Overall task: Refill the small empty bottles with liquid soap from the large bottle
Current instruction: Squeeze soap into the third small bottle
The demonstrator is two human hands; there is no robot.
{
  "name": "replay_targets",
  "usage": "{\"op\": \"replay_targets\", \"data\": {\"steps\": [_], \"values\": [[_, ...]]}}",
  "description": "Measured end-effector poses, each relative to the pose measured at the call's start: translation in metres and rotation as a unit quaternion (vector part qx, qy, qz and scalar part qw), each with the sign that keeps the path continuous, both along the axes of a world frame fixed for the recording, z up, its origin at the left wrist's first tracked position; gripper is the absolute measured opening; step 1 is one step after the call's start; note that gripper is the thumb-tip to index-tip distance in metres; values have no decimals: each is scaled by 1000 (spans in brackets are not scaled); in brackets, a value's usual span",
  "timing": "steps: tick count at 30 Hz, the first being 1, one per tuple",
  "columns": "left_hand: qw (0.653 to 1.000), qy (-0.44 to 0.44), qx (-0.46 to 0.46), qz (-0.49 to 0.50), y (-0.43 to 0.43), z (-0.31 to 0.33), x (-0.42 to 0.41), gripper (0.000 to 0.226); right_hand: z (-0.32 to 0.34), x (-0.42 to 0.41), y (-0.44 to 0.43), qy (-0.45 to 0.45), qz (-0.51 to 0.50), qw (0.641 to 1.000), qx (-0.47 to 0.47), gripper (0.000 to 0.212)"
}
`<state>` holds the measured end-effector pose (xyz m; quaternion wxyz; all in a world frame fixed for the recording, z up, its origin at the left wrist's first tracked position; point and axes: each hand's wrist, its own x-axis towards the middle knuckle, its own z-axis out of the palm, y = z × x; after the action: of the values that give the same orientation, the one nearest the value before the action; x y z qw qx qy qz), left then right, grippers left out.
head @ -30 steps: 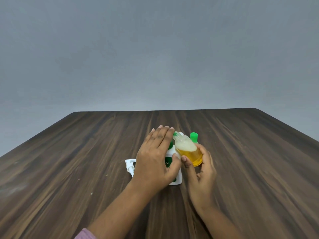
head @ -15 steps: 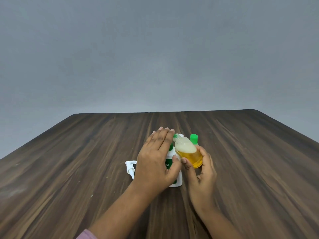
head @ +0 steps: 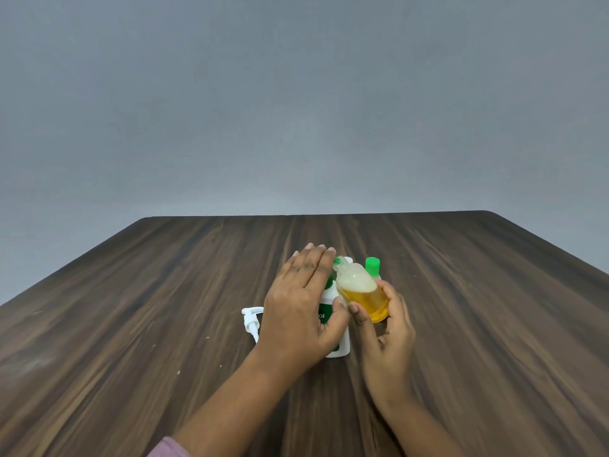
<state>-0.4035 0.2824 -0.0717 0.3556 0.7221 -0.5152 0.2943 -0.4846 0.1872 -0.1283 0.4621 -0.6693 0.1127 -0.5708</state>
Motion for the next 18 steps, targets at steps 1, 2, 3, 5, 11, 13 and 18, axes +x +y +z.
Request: {"op": "replay_targets", "data": {"steps": [1,2,3,5,11,13,18], "values": [[1000,5,-2,-2,0,-3,1,59,0,-1,0,3,-7,1000,-4,52],[1000,6,-5,-5,0,-4,1,59,0,-3,-1,2,-12,1000,-10,52],[1000,6,-7,-6,0,-4,1,59,0,-3,-1,1,-14,1000,-12,52],[1000,3,-8,-5,1,-1,-2,60,2,-3,0,0,-5,1000,-7,52],[1000,-24,5,9,1,13,0,58,4,2,4,-12,11,1000,10,42],[1000,-15,2,7,0,8,0,58,3,2,3,-10,10,1000,12,45],[1000,-1,-6,0,-1,0,0,57,0,-2,0,5,-11,1000,-13,53]]}}
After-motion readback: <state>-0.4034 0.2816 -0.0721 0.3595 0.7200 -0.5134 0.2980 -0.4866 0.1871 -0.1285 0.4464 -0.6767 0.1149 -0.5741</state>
